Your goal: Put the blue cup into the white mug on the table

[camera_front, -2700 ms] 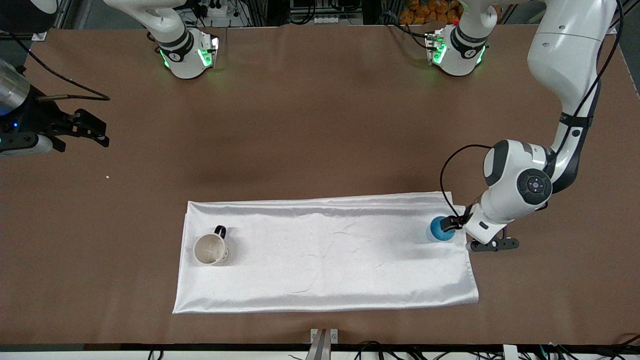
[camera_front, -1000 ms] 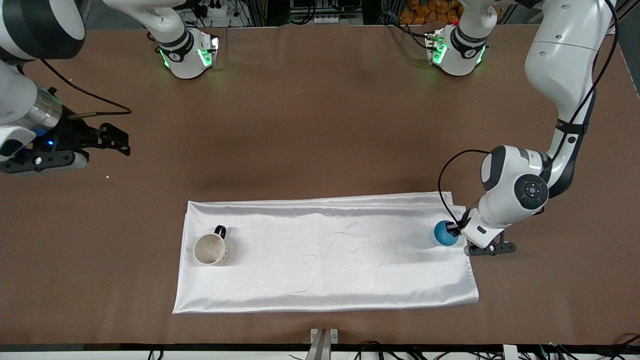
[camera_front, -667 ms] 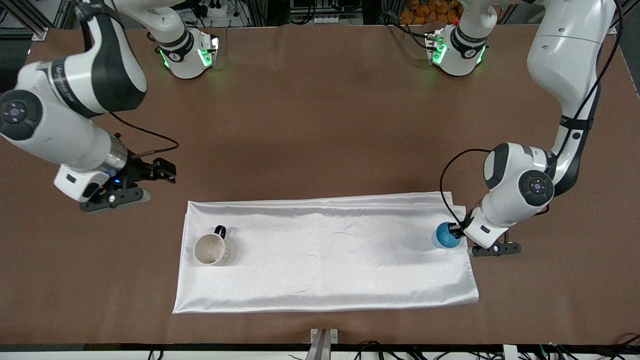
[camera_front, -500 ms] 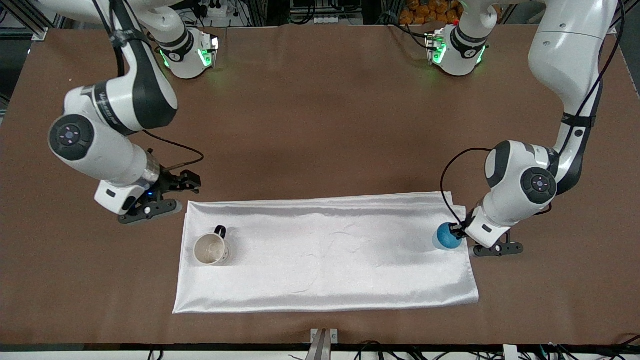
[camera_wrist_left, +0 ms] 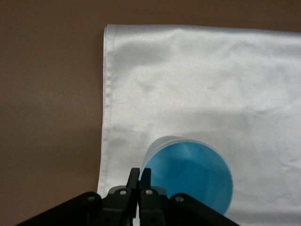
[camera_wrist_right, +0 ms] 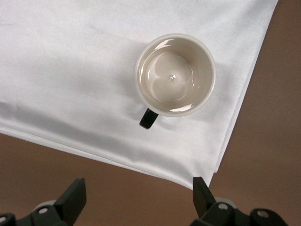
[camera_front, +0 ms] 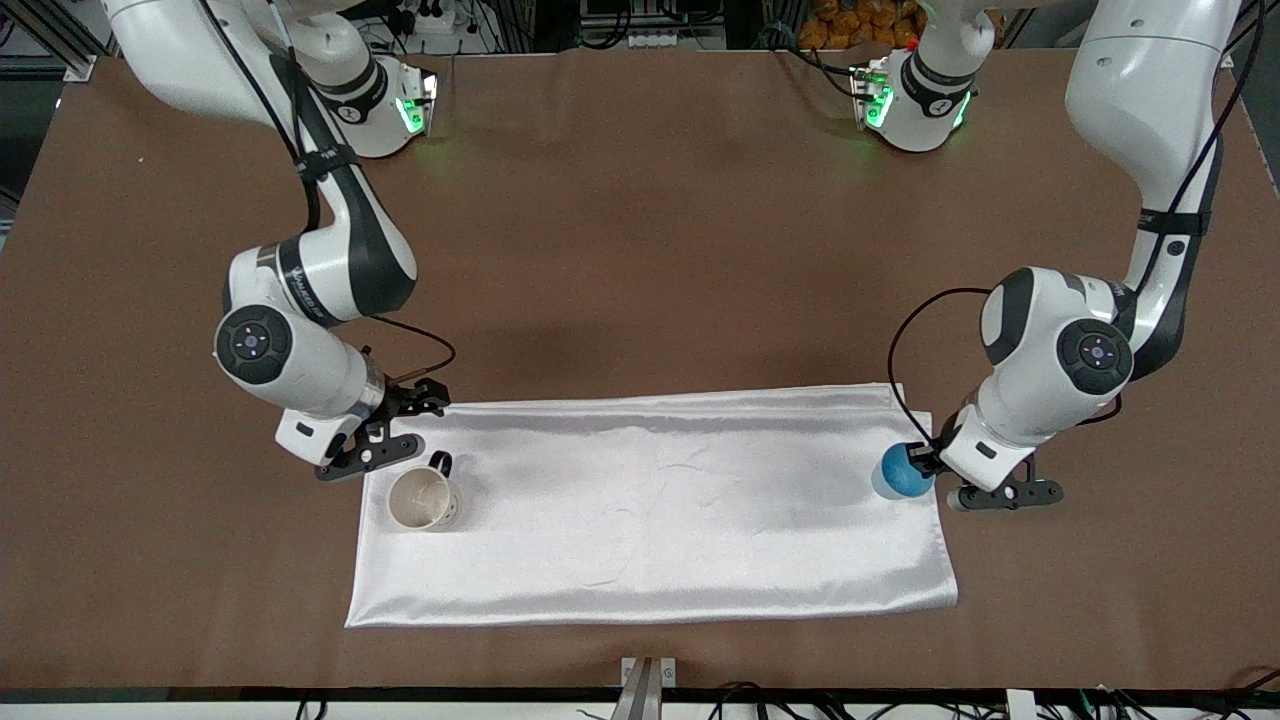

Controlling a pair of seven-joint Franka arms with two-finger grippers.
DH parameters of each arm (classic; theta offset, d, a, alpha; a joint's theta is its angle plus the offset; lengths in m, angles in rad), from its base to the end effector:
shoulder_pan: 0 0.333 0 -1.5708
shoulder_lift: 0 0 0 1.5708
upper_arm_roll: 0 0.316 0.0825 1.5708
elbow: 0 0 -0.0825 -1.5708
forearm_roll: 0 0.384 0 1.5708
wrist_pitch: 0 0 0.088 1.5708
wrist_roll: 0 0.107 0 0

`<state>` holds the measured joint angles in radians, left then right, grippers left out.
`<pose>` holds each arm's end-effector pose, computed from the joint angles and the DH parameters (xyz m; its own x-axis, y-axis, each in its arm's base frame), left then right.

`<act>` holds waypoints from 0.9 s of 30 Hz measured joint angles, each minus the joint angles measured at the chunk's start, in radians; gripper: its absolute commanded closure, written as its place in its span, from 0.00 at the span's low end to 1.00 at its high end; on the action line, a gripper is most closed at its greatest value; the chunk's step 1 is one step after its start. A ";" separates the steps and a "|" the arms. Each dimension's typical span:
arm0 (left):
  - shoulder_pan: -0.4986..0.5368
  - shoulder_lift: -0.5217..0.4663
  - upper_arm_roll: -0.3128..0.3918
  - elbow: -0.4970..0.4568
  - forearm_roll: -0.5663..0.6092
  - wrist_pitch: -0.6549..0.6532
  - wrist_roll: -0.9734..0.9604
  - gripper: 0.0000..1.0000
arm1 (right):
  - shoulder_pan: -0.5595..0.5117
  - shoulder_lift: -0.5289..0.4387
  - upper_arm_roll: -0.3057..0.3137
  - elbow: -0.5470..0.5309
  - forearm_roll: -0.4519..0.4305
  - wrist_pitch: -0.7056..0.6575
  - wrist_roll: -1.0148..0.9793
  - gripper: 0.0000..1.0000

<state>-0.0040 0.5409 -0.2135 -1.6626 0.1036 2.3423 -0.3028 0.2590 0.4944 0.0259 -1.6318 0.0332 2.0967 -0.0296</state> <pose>0.6818 -0.1300 0.3141 0.9886 0.0608 0.1379 0.0516 -0.9963 0.0693 0.6500 0.1899 0.3302 0.9564 0.2907 -0.0286 0.2894 -0.9563 -0.0414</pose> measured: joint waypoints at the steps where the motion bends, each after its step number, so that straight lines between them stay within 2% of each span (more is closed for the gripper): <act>1: 0.000 -0.003 -0.001 0.000 0.000 -0.002 0.000 1.00 | 0.000 0.011 0.000 0.000 0.000 0.014 0.000 0.00; 13: -0.004 -0.022 -0.004 0.000 0.000 -0.014 0.000 1.00 | -0.002 0.146 -0.003 0.001 0.000 0.202 0.000 0.00; 27: -0.007 -0.058 -0.007 0.017 0.000 -0.077 0.000 1.00 | -0.008 0.225 -0.010 0.074 -0.001 0.248 -0.001 0.00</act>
<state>-0.0113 0.4828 -0.2207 -1.6459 0.1041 2.2649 -0.3028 0.2506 0.7199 0.0160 -1.5582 0.0326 2.3450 -0.0305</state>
